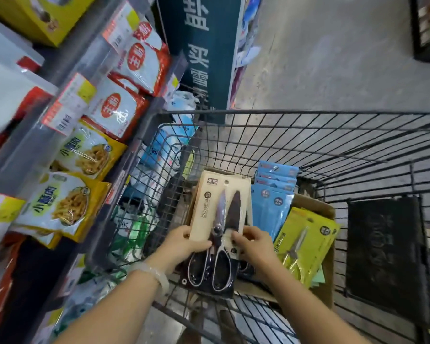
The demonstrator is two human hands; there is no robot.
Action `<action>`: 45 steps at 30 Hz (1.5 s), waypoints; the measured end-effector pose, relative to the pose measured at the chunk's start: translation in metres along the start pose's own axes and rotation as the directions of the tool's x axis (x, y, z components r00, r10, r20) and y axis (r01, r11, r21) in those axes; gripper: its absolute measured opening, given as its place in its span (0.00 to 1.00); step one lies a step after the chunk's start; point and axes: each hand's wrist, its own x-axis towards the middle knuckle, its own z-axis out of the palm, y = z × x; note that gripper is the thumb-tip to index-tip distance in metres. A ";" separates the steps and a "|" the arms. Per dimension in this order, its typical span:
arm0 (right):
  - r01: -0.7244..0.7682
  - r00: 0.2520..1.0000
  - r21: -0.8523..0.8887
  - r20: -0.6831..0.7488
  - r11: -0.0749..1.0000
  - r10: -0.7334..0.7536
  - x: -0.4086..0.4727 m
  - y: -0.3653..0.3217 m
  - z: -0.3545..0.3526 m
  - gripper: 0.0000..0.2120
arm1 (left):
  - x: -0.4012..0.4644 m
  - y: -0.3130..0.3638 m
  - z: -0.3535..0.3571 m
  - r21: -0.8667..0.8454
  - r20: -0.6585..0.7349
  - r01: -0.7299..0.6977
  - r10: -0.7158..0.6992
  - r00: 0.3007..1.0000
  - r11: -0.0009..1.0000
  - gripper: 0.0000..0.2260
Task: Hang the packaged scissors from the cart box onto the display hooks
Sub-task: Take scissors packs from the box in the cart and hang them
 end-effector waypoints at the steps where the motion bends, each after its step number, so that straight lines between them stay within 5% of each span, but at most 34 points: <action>1: 0.000 1.000 0.052 0.026 0.999 -0.001 0.001 -0.005 -0.001 0.10 | 0.000 0.001 -0.004 -0.105 0.017 0.019 -0.017 1.000 0.994 0.17; 3: 0.005 1.000 0.108 0.017 0.994 -0.007 0.003 -0.011 -0.004 0.13 | -0.001 0.004 -0.014 -0.224 0.046 0.028 -0.019 0.999 0.974 0.17; 6: 0.018 0.992 -0.192 -0.120 0.981 -0.042 0.014 -0.005 -0.002 0.12 | -0.003 0.004 -0.032 -0.279 0.006 -0.006 0.008 1.000 0.960 0.18; 9: 0.016 1.000 -0.335 -0.013 0.942 -0.022 0.018 0.006 0.019 0.20 | 0.000 -0.006 -0.051 -0.315 -0.082 -0.021 -0.005 0.997 0.949 0.17; 22: -0.059 0.980 0.019 -0.190 0.998 0.062 0.015 0.018 0.035 0.07 | -0.009 -0.002 -0.058 -0.399 -0.146 -0.117 0.063 0.987 0.909 0.19; 26: -0.031 0.976 0.052 -0.214 0.998 0.041 0.010 0.005 0.018 0.17 | -0.026 0.008 -0.061 -0.424 -0.152 -0.178 0.124 0.981 0.888 0.14; 32: 0.115 0.993 0.143 -0.031 0.983 -0.111 -0.018 -0.037 -0.020 0.08 | -0.062 0.015 -0.067 -0.458 -0.158 -0.235 0.182 0.971 0.857 0.16; 36: 0.243 0.942 0.293 0.154 0.925 -0.297 -0.041 -0.078 -0.035 0.08 | -0.100 0.017 -0.072 -0.505 -0.227 -0.310 0.222 0.948 0.805 0.17; 45: 0.437 0.787 0.043 0.466 0.898 -0.405 -0.117 -0.111 -0.005 0.10 | -0.231 -0.065 -0.067 -0.607 -0.510 -0.481 0.153 0.846 0.633 0.17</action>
